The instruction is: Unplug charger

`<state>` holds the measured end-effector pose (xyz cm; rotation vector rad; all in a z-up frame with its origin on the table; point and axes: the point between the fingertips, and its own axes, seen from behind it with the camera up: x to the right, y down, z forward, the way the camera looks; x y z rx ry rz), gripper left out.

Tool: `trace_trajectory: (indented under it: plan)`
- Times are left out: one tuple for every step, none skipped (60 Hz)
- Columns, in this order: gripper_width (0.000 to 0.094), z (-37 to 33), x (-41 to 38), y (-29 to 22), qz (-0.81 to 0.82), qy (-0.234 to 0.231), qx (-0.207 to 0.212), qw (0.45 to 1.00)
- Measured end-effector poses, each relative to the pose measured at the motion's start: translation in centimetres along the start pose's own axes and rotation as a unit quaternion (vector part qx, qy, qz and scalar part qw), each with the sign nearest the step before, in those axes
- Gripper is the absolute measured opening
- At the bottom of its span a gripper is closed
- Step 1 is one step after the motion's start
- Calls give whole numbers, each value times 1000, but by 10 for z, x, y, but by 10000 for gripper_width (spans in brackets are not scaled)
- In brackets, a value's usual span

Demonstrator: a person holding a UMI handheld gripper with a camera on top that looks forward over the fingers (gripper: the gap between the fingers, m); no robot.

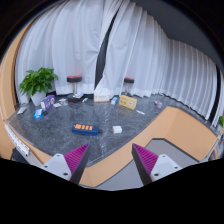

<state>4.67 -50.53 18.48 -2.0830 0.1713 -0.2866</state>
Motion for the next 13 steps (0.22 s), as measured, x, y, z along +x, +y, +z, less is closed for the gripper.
trace_trajectory:
  plan:
    - [853, -4, -1, 2, 1, 1, 1, 1000]
    - [853, -8, -1, 3, 2, 2, 2, 1000]
    - [854, -11, 0, 3, 3, 3, 3, 1000]
    - [854, -14, 0, 4, 4, 4, 3, 1000]
    - [852, -17, 0, 4, 4, 6, 3, 1000]
    - [852, -20, 0, 5, 4, 7, 3, 1000]
    - [854, -22, 0, 5, 5, 8, 4, 1000]
    - [855, -24, 0, 5, 6, 9, 6, 1000]
    - [856, -28, 0, 5, 7, 9, 8, 1000]
    - [854, -29, -1, 4, 8, 9, 9, 1000]
    - [854, -31, -1, 3, 9, 8, 9, 1000]
    - [855, -33, -2, 3, 9, 7, 8, 1000]
    - [855, -34, -3, 3, 9, 6, 8, 1000]
